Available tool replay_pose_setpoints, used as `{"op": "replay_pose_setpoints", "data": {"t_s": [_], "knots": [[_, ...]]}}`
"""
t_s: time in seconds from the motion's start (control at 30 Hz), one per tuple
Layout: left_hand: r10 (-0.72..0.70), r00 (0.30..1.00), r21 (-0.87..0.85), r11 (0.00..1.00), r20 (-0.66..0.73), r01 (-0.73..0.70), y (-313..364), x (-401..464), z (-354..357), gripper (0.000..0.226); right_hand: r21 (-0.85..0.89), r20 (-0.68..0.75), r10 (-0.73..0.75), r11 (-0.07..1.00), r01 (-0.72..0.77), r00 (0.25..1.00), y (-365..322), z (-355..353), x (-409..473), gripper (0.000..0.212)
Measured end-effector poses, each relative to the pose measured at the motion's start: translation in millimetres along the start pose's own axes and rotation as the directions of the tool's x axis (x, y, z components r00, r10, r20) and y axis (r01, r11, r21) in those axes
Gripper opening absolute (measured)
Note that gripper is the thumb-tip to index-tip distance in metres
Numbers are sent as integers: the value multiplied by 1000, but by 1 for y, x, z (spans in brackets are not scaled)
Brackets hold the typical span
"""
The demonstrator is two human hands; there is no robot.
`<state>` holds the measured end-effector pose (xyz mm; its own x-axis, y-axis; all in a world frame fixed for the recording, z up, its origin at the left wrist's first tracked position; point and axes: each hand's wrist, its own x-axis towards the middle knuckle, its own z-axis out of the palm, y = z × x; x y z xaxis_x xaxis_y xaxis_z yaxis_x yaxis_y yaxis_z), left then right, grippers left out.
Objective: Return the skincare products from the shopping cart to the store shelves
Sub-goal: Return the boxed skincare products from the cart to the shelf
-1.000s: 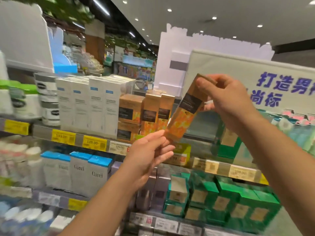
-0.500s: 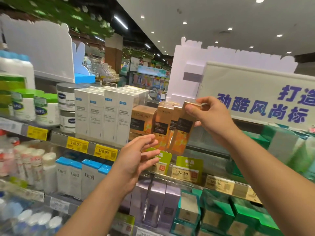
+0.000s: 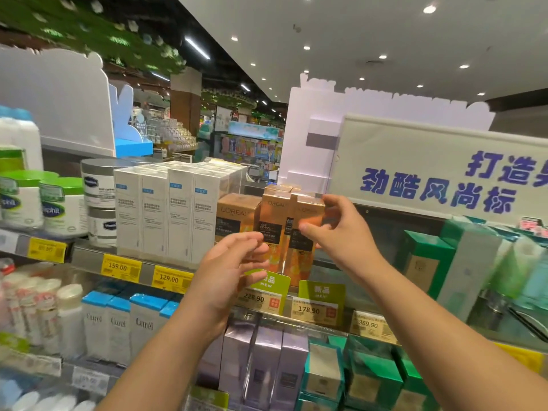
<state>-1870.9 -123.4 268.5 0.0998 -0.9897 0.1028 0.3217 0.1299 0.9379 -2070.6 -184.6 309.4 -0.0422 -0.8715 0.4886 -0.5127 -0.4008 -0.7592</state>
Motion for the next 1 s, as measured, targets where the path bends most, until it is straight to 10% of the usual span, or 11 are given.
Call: {"op": "replay_pose_setpoints", "data": {"t_s": [0.17,0.4,1.0], "knots": [[270,963,131,955,-24,-264,29,6,3,19,-66,113,152,987,-145,982,25,6,-3,101],[537,843,389,785,-36,-483,66,34,10,27,-175,303,192,974,-144,934,20,6,-1,67],[239,962,946,260,131,-193,77,92,55,49,-230,246,168,967,-111,955,27,17,-1,57]]}}
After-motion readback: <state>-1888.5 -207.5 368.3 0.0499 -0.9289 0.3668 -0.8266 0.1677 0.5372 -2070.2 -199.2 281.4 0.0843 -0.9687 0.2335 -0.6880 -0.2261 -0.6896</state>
